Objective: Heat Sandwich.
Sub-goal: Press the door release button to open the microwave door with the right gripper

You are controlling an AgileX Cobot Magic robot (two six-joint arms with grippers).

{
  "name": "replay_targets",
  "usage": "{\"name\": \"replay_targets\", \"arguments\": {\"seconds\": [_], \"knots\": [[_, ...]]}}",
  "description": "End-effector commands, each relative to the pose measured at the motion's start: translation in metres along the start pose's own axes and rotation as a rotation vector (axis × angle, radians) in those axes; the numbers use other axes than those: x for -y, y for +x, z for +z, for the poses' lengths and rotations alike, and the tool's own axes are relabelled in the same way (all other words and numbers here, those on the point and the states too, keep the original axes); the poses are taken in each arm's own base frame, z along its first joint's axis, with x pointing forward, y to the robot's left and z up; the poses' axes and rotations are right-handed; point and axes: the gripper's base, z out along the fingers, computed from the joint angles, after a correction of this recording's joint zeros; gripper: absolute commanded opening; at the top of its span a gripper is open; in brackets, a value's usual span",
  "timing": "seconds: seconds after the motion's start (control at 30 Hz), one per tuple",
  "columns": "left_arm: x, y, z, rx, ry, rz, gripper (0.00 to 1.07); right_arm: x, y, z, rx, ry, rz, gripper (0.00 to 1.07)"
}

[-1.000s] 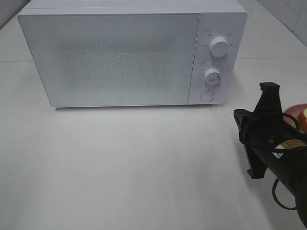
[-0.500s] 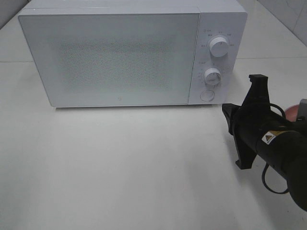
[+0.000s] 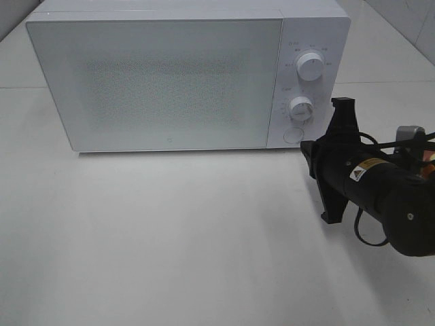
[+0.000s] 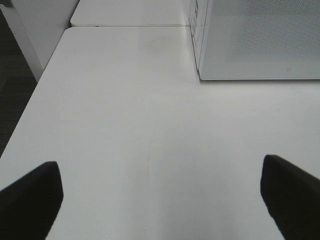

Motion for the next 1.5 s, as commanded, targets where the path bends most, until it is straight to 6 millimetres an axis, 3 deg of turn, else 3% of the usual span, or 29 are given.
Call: {"name": "replay_targets", "arguments": {"seconds": [0.03,0.3,0.77,1.03,1.5], "knots": [[0.000,0.002,-0.004,0.035,-0.004,0.000,1.01,-0.002,0.003,0.008,-0.015,-0.005,0.005,0.00],[0.000,0.002,-0.004,0.035,-0.004,0.000,1.01,0.002,0.003,0.036,0.005,0.007,-0.007,0.00],[0.000,0.002,-0.004,0.035,-0.004,0.000,1.01,-0.009,-0.008,0.065,0.049,0.011,0.003,0.00],[0.000,0.002,-0.004,0.035,-0.004,0.000,1.01,-0.003,-0.010,0.085,0.065,0.046,0.019,0.00],[0.000,0.002,-0.004,0.035,-0.004,0.000,1.01,-0.007,-0.012,0.098,0.115,-0.034,0.001,0.00]]}}
